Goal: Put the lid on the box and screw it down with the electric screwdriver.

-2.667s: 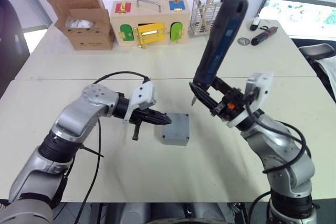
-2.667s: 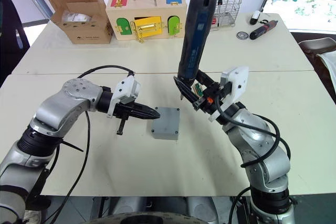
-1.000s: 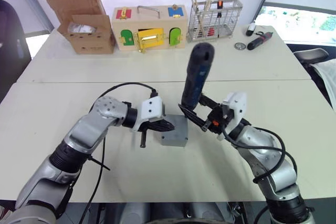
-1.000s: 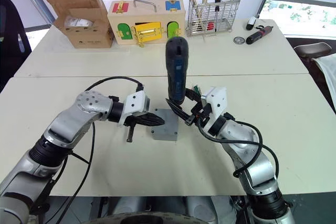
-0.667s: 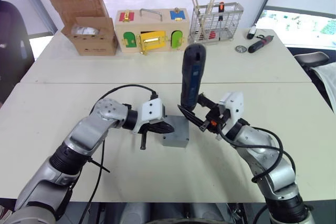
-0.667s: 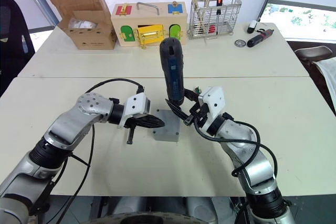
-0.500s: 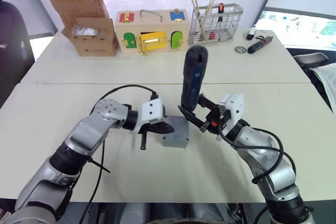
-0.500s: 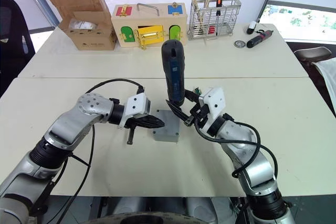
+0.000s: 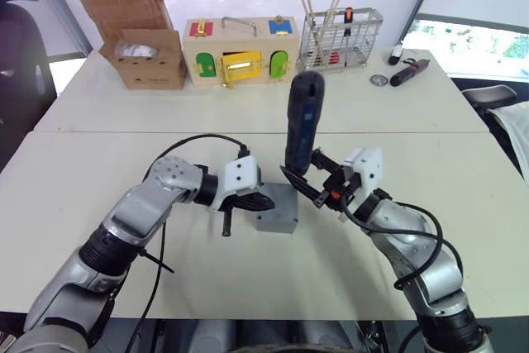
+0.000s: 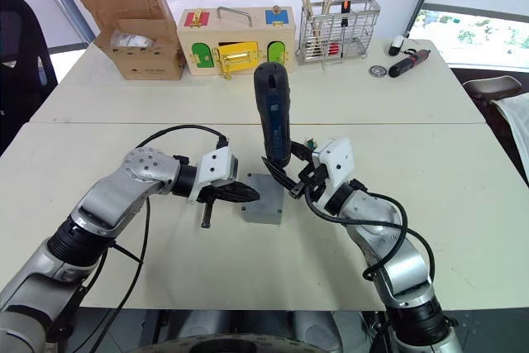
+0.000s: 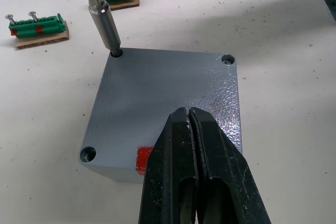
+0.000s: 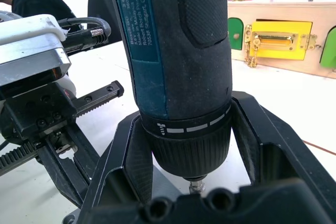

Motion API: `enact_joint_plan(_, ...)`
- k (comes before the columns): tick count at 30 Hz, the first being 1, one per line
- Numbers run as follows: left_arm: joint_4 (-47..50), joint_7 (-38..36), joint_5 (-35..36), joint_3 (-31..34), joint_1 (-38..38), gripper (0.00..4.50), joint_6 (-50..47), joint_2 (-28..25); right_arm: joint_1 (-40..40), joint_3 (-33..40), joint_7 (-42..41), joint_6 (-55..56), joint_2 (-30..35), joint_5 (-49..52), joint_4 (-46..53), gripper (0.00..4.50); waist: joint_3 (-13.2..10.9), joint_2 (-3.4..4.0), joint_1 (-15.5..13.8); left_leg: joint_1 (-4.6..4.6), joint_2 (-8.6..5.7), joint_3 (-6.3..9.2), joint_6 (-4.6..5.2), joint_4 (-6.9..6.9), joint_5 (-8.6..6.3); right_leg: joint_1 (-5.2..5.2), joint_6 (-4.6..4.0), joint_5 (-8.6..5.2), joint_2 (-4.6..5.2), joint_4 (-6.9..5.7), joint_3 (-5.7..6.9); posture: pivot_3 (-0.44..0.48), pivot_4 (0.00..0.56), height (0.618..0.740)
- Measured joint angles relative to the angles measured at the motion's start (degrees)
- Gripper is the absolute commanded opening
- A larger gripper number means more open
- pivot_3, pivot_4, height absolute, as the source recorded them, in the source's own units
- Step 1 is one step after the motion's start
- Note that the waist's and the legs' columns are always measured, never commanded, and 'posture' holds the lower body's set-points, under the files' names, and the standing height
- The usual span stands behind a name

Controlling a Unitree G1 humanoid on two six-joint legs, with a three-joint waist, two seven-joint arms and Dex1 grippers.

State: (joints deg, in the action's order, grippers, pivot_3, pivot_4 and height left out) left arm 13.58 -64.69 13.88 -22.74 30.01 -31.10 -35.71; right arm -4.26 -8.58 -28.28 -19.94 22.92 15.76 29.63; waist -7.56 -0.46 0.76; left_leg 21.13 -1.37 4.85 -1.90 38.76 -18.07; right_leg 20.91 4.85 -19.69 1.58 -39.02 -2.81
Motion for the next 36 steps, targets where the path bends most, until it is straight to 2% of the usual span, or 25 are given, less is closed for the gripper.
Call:
enact_joint_plan(15, 0.0, 0.1, 0.0, 0.0, 0.0, 0.0, -0.1, 0.0, 0.0, -0.2, 0.7, 0.0, -0.1, 0.0, -0.2, 1.83, 0.0, 0.0, 0.0, -0.16, 0.0, 0.01, 0.0, -0.13, 0.0, -0.17, -0.01, -0.01, 0.02, 0.13, 0.0, 0.0, 0.15, 0.74)
enact_joint_plan(20, -0.1, 0.0, 0.0, -0.1, 0.0, 0.0, -0.6, 0.0, 0.0, -0.4, 0.7, 0.0, -0.1, 0.0, -0.5, 1.83, 0.0, 0.02, 0.0, -0.8, 0.0, 0.0, -0.01, -0.74, 0.0, -0.73, -0.02, 0.0, 0.05, 0.74, -0.01, 0.0, 0.15, 0.74)
enact_joint_plan(29, 0.0, -0.1, 0.4, 0.3, 0.0, 0.0, -0.6, -0.1, -1.3, 1.5, -0.7, 1.1, 0.2, 1.8, -0.6, 1.83, -0.1, 0.13, -0.1, -0.59, -0.02, -0.01, -0.01, -0.79, 0.0, -0.62, -0.02, 0.0, 0.11, 0.93, -0.01, 0.0, 0.15, 0.74)
enact_joint_plan(33, -0.6, -1.3, 1.6, 1.8, 0.0, 0.0, -0.6, -0.4, -4.4, 5.3, -2.7, -4.9, 3.7, 7.5, 2.9, 1.83, -0.6, 0.49, 0.0, -0.03, -0.02, -0.01, -0.04, -0.73, 0.02, -0.09, -0.01, 0.02, 0.12, 0.87, -0.01, 0.0, 0.15, 0.74)
enact_joint_plan(36, -1.1, -2.6, 2.9, 2.8, -0.3, 0.0, -0.7, -0.8, -9.0, 8.8, -2.8, -9.7, 5.6, 12.7, 5.9, 1.83, -0.6, 0.5, 0.0, 0.44, -0.01, 0.0, -0.09, -0.71, 0.05, 0.46, -0.01, 0.02, 0.1, 0.75, 0.0, 0.0, 0.15, 0.74)
